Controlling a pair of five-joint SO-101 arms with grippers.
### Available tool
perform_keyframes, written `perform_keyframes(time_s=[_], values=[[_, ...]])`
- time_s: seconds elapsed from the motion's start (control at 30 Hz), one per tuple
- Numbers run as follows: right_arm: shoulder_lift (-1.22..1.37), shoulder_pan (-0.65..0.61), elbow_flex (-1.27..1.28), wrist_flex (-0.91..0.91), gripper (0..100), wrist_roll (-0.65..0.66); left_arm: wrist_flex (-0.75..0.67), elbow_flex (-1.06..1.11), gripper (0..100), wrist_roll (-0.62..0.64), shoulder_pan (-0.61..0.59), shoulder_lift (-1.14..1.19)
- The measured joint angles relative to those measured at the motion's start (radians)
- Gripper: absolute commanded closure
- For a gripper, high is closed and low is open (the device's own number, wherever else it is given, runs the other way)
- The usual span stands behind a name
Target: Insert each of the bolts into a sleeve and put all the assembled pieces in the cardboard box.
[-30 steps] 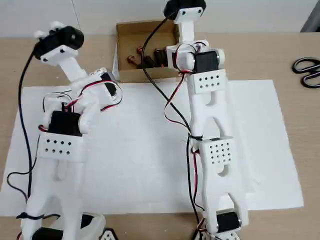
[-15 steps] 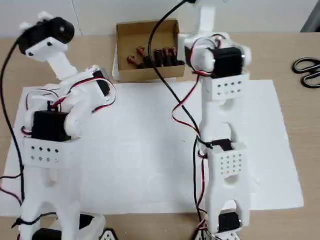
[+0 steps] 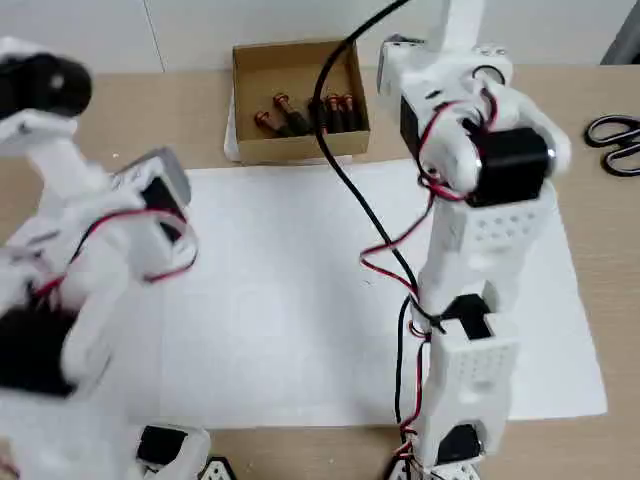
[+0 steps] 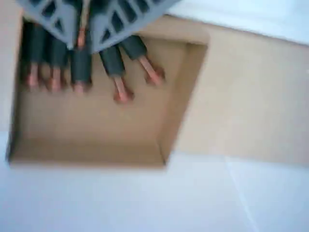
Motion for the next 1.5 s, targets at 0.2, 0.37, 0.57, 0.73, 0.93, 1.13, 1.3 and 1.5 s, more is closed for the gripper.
perform_keyframes(time_s=[0.2,0.37,0.57,0.73,0.93,1.13,1.3,1.5], values=[[-0.235,-0.008,0.276,0.003,99.5,0.0,0.074,-0.002,99,-0.051,0.0,-0.157],[-0.534,-0.008,0.657,0.003,99.5,0.0,0.166,-0.005,99,-0.055,0.0,-0.242],[-0.872,-0.008,1.128,0.003,99.5,0.0,0.184,0.084,99,-0.055,0.0,-0.361],[-1.122,-0.008,1.504,-0.006,99.5,-0.009,0.184,0.267,99,-0.057,0.0,-0.517],[-1.473,-0.008,1.998,-0.152,99.5,-0.021,0.158,0.542,99,-0.057,0.0,-0.789],[-1.9,-0.008,2.483,-0.316,99.5,-0.017,0.098,0.819,99,-0.126,-0.025,-1.102],[-2.209,-0.008,2.75,-0.364,99.5,0.051,0.008,0.924,99,-0.138,-0.141,-1.117],[-2.229,0.051,2.794,-0.446,99.5,0.068,-0.18,1.068,99,-0.14,-0.157,-1.117]])
